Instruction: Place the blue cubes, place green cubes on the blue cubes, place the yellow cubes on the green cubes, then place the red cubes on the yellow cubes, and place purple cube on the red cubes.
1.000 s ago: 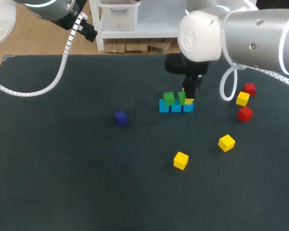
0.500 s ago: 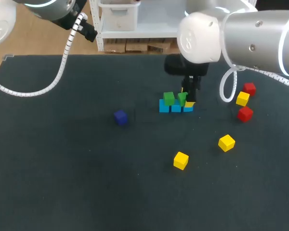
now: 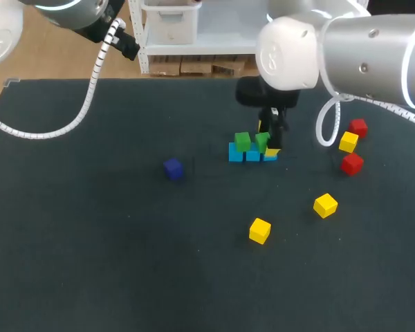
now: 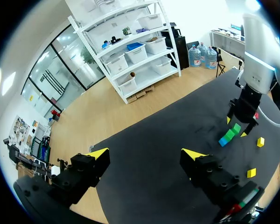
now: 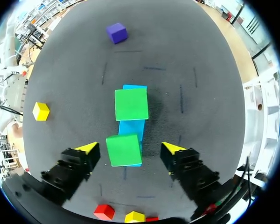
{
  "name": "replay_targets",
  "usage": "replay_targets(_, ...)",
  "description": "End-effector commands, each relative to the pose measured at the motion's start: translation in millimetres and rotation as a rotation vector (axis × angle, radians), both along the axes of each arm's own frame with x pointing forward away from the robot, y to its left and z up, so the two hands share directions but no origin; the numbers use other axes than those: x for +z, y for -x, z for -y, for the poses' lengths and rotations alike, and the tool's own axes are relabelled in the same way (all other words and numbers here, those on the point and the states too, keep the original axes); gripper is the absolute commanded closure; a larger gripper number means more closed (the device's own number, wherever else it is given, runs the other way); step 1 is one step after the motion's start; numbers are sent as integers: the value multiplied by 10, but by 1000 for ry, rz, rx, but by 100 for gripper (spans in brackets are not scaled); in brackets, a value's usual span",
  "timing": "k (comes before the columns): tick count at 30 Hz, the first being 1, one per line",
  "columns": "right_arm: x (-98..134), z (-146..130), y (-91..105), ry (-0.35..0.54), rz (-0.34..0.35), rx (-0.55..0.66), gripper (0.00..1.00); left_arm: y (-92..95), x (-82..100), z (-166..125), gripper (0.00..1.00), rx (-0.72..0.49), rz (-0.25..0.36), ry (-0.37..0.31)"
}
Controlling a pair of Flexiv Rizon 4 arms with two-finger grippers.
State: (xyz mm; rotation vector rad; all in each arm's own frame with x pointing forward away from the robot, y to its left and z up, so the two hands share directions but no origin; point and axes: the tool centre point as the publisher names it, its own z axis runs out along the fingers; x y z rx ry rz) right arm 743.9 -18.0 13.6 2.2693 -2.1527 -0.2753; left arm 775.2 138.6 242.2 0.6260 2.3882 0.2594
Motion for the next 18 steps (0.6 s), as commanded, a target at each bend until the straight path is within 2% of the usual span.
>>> replay_targets(1,-8,-5,-3,-3,2,-3,58,2,-1,-6,0,-1,0,0)
replay_targets(6,-9,-9,-8,-5,2,-7,73,2,-1,-6,0,-1,0,0)
replay_targets(9,-7,-10,-8,-5,3,-8,76,2,-1,-6,0,-1,0,0)
replay_targets(15,6,-19,5,-8,3,-5,76,2,-1,-6,0,-1,0,0)
replay_targets(18,11,-27,9,-9,5,-1,69,2,-1,-6,0,-1,0,0)
